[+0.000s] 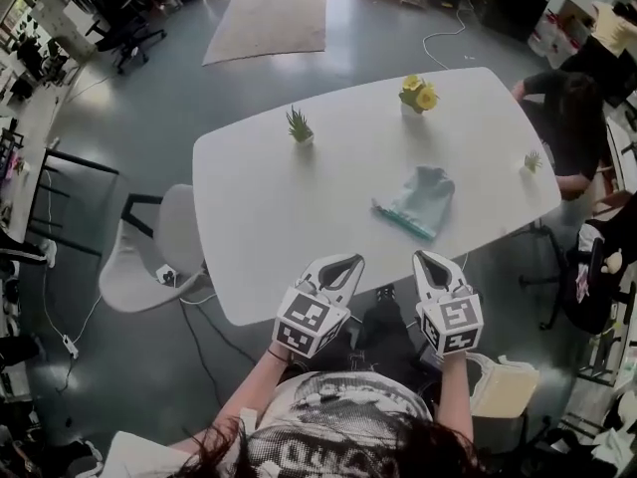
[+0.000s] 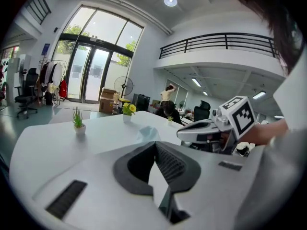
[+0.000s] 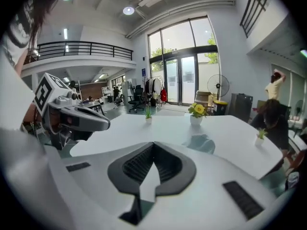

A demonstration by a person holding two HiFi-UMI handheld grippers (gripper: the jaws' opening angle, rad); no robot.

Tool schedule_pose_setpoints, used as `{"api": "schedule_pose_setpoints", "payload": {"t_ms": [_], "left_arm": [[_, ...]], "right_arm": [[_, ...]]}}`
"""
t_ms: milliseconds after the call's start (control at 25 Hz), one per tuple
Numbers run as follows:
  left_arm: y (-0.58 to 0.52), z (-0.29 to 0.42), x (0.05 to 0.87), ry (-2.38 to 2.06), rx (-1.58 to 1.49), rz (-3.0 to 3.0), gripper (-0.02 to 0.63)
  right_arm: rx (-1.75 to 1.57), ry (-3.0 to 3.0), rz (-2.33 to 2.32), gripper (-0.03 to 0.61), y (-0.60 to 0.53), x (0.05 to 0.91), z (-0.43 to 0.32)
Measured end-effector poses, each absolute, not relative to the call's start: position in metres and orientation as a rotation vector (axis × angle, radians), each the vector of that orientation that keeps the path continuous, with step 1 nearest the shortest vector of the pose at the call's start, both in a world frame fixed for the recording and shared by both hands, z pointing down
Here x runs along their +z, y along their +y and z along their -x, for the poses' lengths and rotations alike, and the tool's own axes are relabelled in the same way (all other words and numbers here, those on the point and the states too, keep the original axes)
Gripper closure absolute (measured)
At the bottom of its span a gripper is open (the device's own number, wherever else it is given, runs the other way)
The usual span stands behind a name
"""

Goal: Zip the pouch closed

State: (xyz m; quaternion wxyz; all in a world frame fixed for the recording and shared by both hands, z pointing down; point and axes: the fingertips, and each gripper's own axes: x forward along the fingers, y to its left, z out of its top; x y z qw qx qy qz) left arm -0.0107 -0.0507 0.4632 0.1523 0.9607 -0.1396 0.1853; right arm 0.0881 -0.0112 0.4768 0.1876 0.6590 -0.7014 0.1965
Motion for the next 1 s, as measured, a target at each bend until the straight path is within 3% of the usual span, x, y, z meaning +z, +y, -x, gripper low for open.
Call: {"api": "schedule_pose_setpoints", "payload": {"t_ms": [320,640,1000], "left_arm": [[-0.083,-0.021,0.481,-0.650,0.535,-2.699,0.603],[-0.103,-0.049,0.509,-0.818,0.632,-2.588,0.603],[-0.121,-0.048,0.544,-0.941,0.836,-2.563,0.603]], "right_arm": [[0.612,-2.006,-1.570,0.542,-0.067,0.543,-0.135],[0.707,-1.975,-1.245,0.448,-0.100,0.622,-0.156],[0.581,-2.059,-0.873,0.426,-0.114,0.652,-0.151]]}}
